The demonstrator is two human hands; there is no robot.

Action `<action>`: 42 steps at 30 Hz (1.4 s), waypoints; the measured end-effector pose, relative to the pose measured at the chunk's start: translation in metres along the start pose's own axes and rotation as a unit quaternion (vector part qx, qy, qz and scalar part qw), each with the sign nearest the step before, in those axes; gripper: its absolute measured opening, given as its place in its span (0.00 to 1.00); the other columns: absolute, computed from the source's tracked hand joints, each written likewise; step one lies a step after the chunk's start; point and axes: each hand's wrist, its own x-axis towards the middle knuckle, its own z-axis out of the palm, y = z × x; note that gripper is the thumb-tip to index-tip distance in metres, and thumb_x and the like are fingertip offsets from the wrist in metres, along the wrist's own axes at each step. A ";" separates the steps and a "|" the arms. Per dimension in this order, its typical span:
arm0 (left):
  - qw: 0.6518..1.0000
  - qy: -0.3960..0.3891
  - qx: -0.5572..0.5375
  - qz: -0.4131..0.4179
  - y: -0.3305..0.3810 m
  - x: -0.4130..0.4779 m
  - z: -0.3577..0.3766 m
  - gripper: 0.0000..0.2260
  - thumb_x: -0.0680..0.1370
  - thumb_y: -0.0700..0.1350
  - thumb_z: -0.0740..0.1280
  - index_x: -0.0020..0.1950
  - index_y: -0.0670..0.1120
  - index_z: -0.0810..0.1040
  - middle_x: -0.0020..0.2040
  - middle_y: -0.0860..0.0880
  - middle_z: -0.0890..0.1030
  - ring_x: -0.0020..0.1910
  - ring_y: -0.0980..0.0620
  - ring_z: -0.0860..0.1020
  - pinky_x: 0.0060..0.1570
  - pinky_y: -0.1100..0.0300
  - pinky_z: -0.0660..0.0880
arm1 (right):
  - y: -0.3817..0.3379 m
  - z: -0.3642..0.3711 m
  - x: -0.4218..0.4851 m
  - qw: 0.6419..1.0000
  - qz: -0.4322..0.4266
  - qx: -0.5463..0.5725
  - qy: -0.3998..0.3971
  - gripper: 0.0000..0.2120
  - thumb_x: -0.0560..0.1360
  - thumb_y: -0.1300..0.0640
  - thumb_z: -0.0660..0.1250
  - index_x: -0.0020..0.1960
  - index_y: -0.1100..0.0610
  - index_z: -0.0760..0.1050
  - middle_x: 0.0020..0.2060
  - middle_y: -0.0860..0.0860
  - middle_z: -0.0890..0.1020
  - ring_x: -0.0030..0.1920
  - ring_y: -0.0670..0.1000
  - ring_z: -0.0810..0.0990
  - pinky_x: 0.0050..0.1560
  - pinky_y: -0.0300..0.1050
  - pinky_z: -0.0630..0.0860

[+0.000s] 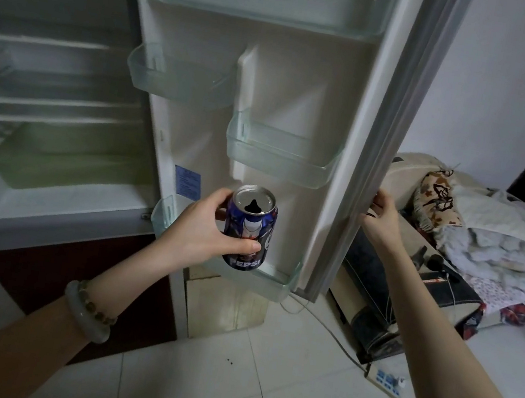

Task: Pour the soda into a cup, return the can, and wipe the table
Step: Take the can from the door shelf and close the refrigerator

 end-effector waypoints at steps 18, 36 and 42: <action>1.000 0.002 -0.026 -0.001 -0.023 -0.090 -0.042 0.29 0.58 0.54 0.80 0.54 0.62 0.71 0.54 0.61 0.78 0.57 0.59 0.76 0.61 0.53 0.72 | -0.013 0.024 -0.133 0.991 -0.090 -0.079 0.057 0.12 0.75 0.58 0.66 0.59 0.55 0.72 0.51 0.48 0.79 0.51 0.45 0.79 0.54 0.45 0.77; 0.993 0.113 0.008 -0.039 -0.041 -0.247 -0.122 0.33 0.55 0.59 0.79 0.57 0.55 0.73 0.54 0.59 0.79 0.55 0.60 0.77 0.59 0.55 0.73 | -0.075 0.117 -0.296 0.973 -0.208 -0.079 -0.055 0.17 0.76 0.62 0.64 0.65 0.56 0.70 0.55 0.46 0.77 0.51 0.39 0.76 0.51 0.30 0.73; 0.984 0.163 0.007 -0.074 -0.050 -0.293 -0.160 0.33 0.53 0.59 0.80 0.55 0.60 0.72 0.52 0.60 0.79 0.55 0.59 0.77 0.59 0.52 0.74 | -0.091 0.166 -0.327 0.954 -0.252 -0.108 -0.121 0.23 0.77 0.58 0.64 0.71 0.56 0.64 0.64 0.48 0.74 0.62 0.45 0.73 0.61 0.41 0.72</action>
